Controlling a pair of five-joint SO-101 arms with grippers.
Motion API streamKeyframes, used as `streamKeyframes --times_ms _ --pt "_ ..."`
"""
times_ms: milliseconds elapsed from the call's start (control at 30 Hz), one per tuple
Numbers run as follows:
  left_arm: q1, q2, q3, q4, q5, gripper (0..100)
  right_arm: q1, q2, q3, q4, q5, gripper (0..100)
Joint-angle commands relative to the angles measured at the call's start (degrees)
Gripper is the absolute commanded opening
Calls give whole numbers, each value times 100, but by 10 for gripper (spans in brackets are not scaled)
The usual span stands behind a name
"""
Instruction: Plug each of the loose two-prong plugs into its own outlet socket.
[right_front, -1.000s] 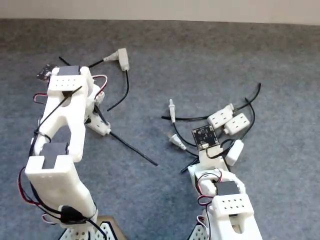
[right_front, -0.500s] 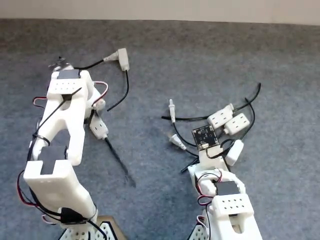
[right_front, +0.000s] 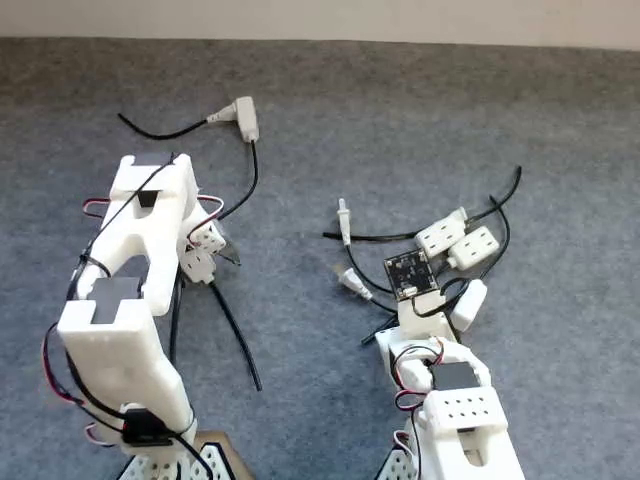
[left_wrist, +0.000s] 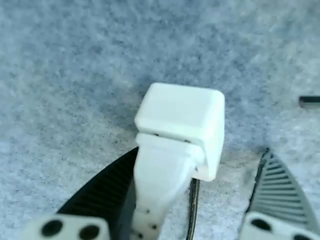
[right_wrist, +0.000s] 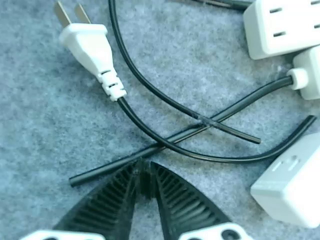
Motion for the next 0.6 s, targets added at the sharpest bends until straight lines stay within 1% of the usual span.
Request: streamKeyframes --times_ms 0,133,233,267,400,500,567 --pt "22 -75 -145 -255 9 258 -57 -57 -13 -136 -35 7" --pt "22 -110 -145 -730 -9 99 -57 -57 -13 -136 -35 7" --pt "4 -119 -154 -1037 -18 16 -57 -57 -13 -136 -35 7" --pt "-4 -119 -242 -1081 -18 3 -57 -57 -13 -136 -35 7" --pt "-13 -119 -927 -1081 -18 6 -57 -57 -13 -136 -35 7" --pt "-22 -119 -1754 -1081 -18 6 -57 -57 -13 -136 -35 7" --pt "-119 -66 -2536 -1090 -26 6 -57 -57 -13 -136 -35 7"
